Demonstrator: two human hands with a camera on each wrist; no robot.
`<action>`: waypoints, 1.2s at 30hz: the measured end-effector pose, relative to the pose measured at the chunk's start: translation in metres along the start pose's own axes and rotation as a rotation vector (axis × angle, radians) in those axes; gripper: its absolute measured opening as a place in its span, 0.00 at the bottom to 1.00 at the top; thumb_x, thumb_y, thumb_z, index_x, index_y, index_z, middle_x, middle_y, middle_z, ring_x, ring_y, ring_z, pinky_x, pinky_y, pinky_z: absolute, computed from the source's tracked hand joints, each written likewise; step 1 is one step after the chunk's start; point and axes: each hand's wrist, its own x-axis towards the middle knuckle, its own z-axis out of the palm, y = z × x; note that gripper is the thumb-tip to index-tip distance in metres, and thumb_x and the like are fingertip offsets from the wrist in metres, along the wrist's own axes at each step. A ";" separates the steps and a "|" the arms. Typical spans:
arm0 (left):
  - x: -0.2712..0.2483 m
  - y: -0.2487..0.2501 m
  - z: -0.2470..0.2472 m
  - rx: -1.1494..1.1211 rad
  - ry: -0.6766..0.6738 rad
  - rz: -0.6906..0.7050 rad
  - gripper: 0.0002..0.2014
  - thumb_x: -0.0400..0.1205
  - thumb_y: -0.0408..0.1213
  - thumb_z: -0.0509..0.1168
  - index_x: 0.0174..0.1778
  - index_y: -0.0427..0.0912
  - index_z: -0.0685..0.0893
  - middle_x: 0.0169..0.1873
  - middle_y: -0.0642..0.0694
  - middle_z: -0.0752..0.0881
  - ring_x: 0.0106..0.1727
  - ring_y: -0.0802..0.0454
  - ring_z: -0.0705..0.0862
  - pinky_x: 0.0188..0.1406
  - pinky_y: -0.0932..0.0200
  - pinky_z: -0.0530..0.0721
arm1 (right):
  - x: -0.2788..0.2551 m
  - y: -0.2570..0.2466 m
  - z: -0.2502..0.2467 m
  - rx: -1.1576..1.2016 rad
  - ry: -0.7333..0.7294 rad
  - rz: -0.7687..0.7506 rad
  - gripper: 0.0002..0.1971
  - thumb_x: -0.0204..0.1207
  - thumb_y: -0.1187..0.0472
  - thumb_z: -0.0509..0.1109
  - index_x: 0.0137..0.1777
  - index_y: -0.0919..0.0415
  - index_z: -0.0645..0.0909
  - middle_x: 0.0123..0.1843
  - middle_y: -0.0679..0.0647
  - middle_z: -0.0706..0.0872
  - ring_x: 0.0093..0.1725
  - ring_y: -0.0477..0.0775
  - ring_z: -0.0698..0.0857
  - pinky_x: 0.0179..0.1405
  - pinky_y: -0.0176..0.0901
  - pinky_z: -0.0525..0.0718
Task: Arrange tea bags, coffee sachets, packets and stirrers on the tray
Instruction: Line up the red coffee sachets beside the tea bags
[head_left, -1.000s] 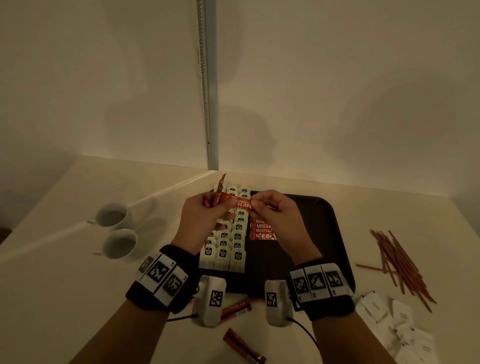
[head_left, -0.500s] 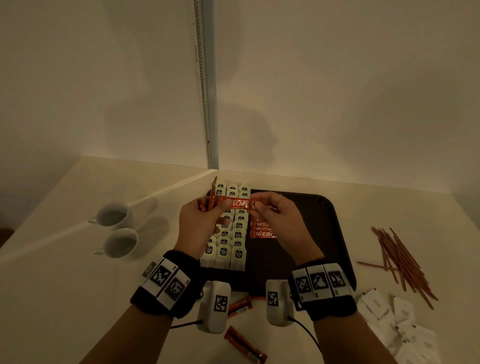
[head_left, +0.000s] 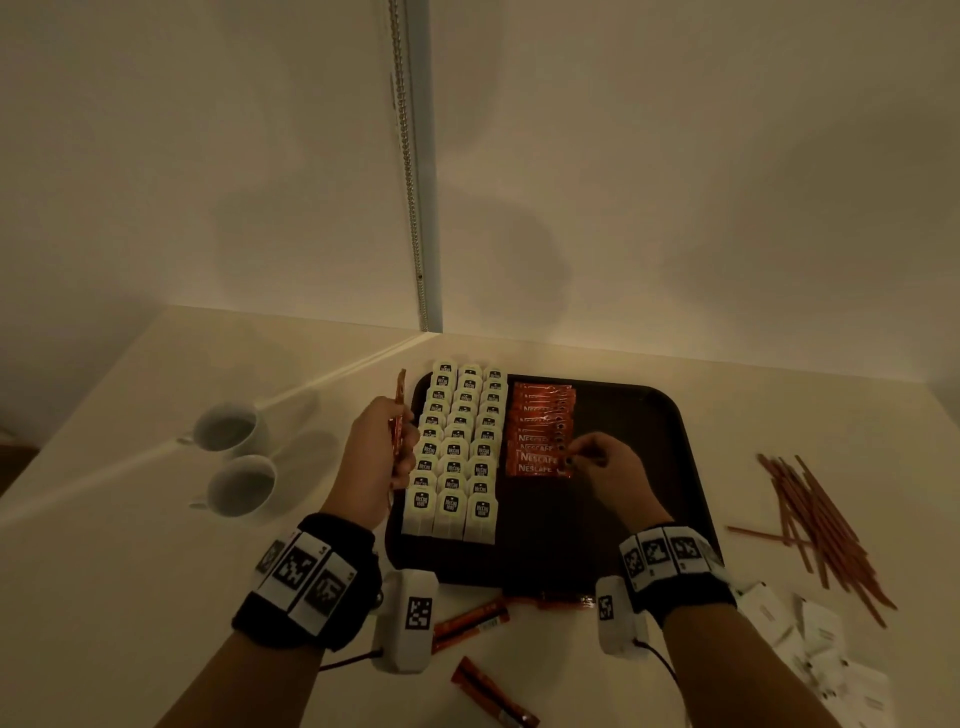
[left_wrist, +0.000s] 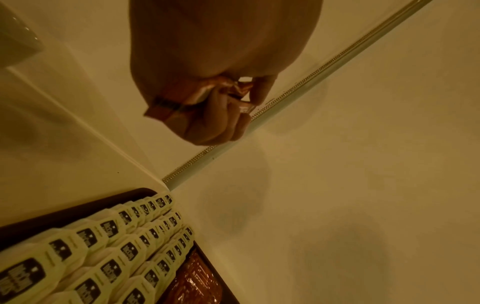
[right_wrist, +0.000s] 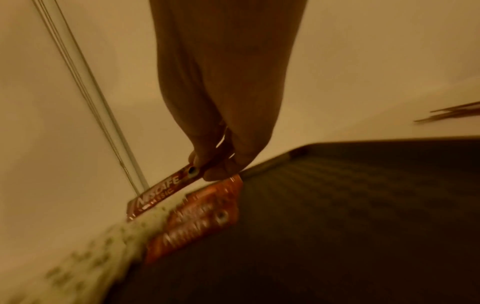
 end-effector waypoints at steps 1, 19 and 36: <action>0.001 0.001 0.000 0.007 -0.003 -0.001 0.10 0.82 0.38 0.51 0.35 0.43 0.72 0.18 0.52 0.70 0.14 0.58 0.62 0.12 0.72 0.56 | 0.003 0.008 0.002 -0.009 -0.024 0.036 0.09 0.78 0.68 0.66 0.45 0.51 0.79 0.54 0.50 0.83 0.53 0.47 0.83 0.42 0.32 0.78; 0.007 -0.012 -0.002 0.349 -0.047 0.169 0.08 0.80 0.30 0.67 0.54 0.44 0.85 0.34 0.46 0.81 0.20 0.61 0.72 0.15 0.71 0.68 | 0.009 0.026 0.024 -0.099 0.126 0.128 0.05 0.76 0.67 0.69 0.49 0.58 0.82 0.50 0.47 0.80 0.52 0.44 0.77 0.53 0.37 0.74; 0.015 -0.011 0.003 0.547 -0.105 0.319 0.10 0.74 0.24 0.72 0.43 0.45 0.87 0.37 0.40 0.87 0.32 0.55 0.83 0.32 0.60 0.83 | 0.004 -0.013 0.021 0.117 0.109 0.028 0.07 0.79 0.52 0.66 0.51 0.54 0.78 0.51 0.51 0.84 0.52 0.53 0.85 0.45 0.40 0.83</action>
